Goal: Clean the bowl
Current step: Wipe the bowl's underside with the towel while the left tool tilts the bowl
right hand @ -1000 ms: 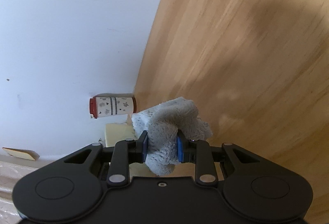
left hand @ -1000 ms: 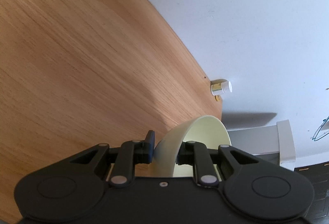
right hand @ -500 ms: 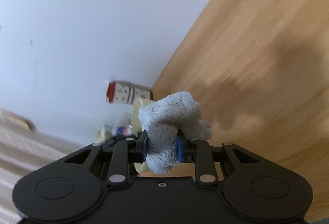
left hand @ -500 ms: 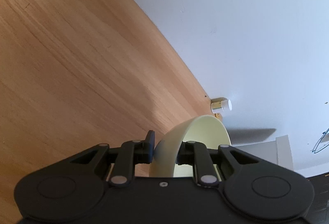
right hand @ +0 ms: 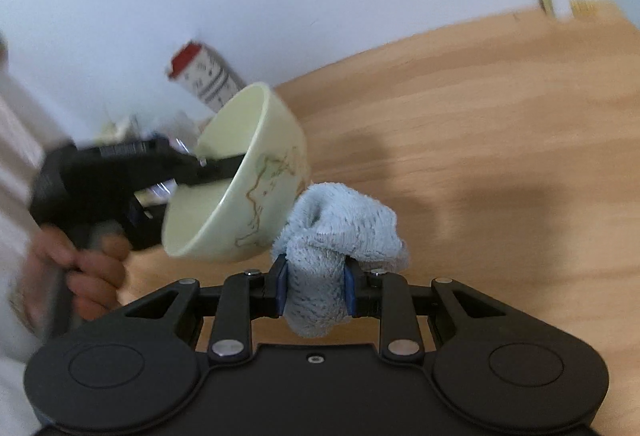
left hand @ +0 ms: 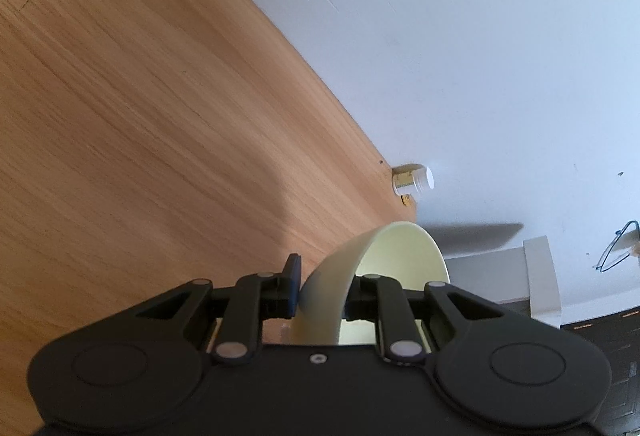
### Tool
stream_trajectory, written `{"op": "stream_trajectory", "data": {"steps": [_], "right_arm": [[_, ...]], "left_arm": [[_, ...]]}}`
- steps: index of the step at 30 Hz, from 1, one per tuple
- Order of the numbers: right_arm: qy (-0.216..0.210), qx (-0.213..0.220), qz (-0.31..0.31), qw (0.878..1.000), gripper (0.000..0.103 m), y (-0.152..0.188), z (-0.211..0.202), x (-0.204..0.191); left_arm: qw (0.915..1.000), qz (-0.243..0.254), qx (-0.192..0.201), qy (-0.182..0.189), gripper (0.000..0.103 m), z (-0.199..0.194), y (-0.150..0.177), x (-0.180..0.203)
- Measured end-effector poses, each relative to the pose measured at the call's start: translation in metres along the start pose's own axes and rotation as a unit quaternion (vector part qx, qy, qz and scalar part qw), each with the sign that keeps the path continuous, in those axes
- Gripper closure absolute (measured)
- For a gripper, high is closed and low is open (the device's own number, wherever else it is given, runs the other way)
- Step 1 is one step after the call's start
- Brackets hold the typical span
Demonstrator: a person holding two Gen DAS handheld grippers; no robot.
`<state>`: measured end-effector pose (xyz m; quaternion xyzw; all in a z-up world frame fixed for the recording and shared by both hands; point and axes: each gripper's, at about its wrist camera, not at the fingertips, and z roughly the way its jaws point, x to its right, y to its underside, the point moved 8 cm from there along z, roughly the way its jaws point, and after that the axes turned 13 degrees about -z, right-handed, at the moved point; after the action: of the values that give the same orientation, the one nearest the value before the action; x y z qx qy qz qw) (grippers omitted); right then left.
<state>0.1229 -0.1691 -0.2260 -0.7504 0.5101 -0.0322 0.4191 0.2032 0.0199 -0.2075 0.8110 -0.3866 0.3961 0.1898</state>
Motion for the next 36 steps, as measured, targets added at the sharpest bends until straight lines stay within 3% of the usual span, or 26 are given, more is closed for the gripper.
{"op": "stream_trajectory", "data": {"steps": [16, 28, 36], "right_arm": [[-0.015, 0.001, -0.083, 0.996, 0.073, -0.017, -0.029, -0.054], [0.015, -0.05, -0.086, 0.995, 0.073, 0.005, 0.018, -0.044], [0.015, -0.062, -0.102, 0.993, 0.073, 0.006, 0.031, -0.06]], "left_arm": [[0.9996, -0.015, 0.024, -0.002, 0.087, -0.002, -0.008, -0.005], [1.0, -0.002, 0.001, 0.005, 0.087, -0.011, 0.004, -0.003], [0.9988, 0.034, 0.034, -0.007, 0.088, -0.019, -0.001, 0.005]]}}
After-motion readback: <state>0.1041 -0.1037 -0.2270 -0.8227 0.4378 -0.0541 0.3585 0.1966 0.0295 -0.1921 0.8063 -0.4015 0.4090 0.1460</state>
